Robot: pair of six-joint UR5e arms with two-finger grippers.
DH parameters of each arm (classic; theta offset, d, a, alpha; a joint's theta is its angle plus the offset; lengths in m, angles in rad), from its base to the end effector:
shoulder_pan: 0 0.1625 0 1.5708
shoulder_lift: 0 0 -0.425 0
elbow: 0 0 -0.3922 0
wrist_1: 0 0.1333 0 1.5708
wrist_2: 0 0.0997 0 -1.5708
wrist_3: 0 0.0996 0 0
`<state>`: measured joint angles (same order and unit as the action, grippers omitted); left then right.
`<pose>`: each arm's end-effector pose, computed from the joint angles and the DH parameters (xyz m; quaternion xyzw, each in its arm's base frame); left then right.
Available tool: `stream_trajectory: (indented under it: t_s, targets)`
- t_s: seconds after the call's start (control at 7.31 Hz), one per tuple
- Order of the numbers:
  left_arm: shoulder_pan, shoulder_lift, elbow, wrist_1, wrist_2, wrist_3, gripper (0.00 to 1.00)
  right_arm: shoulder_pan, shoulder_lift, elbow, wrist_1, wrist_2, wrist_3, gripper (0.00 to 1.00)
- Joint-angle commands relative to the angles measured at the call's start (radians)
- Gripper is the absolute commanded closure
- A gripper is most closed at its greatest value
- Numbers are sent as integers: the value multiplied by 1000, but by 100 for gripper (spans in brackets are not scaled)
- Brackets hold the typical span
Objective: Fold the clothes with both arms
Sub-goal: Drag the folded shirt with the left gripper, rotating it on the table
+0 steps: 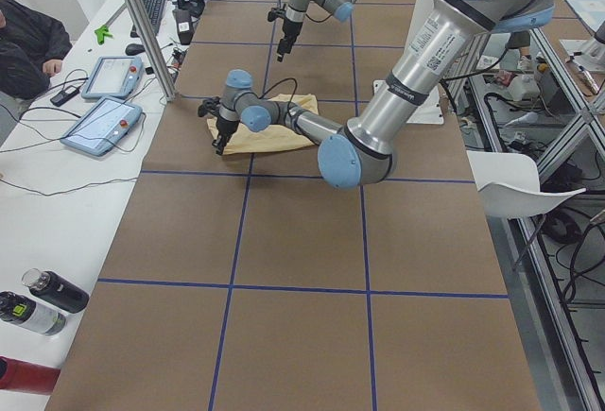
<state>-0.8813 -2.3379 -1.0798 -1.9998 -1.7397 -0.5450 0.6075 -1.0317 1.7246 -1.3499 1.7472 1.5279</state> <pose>0.4265 -0.7006 0.3717 0.2348 0.2637 0.0966 0.9306 -0.4745 -0.4710 0.2576 0.0655 -0.4417 0.2117 0.8694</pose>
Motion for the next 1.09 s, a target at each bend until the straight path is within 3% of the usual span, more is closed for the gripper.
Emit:
stream_trajectory:
  t_s: [0.0, 0.27, 0.55, 0.82, 0.96]
  targets:
    - [-47, -40, 34, -19, -20, 112, 1, -3, 2, -5, 0, -2, 1, 0]
    - [-50, 101, -188, -14, -210, 108, 0, -40, 63, -49, -2, -64, 20, 0]
    - [-41, 195, -340, -13, -228, 35, 0, -61, 193, -201, -5, -71, 144, 3]
    - [-25, 210, -383, -17, -230, -41, 0, -95, 312, -346, 6, -148, 199, 23]
    - [-18, 222, -390, -17, -228, -43, 0, -104, 318, -396, 65, -149, 208, 40]
